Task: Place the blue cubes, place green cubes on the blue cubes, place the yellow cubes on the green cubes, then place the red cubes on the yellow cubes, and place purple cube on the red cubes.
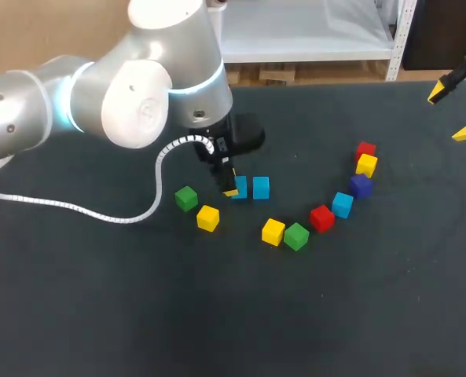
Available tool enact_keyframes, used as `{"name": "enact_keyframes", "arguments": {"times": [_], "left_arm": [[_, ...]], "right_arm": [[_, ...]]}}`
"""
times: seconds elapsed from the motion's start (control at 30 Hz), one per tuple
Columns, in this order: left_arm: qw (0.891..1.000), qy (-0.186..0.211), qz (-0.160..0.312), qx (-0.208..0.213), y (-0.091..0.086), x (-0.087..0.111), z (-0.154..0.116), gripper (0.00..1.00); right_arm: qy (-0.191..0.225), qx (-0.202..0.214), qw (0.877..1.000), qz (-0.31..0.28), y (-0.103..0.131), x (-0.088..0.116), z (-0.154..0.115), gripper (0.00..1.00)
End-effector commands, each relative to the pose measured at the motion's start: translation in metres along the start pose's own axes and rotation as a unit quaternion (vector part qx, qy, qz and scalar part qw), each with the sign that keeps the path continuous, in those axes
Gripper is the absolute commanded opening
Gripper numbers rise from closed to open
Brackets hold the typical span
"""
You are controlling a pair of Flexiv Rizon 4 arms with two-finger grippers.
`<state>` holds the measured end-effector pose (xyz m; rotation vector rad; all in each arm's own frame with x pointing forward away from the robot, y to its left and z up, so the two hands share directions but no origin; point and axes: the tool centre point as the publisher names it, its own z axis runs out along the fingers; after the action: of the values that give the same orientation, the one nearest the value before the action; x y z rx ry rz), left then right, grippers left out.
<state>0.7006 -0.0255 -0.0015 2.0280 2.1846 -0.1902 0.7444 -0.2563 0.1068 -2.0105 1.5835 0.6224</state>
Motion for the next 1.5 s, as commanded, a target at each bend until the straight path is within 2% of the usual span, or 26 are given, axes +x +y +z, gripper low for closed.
{"name": "enact_keyframes", "arguments": {"times": [0.03,1.43,1.5], "left_arm": [[1.000,0.001,0.001,0.002,0.0026,-0.0001,0.0002,0.00],[1.000,0.001,-0.007,0.008,0.0039,0.0036,0.0034,0.00],[1.000,0.002,-0.008,0.008,0.0041,0.0039,0.0034,0.10]], "right_arm": [[0.000,0.002,1.000,0.000,0.0012,-0.0005,0.0001,1.00],[0.000,0.002,1.000,0.000,0.0012,-0.0005,0.0001,1.00],[0.000,0.002,1.000,0.000,0.0012,-0.0005,0.0001,1.00]]}}
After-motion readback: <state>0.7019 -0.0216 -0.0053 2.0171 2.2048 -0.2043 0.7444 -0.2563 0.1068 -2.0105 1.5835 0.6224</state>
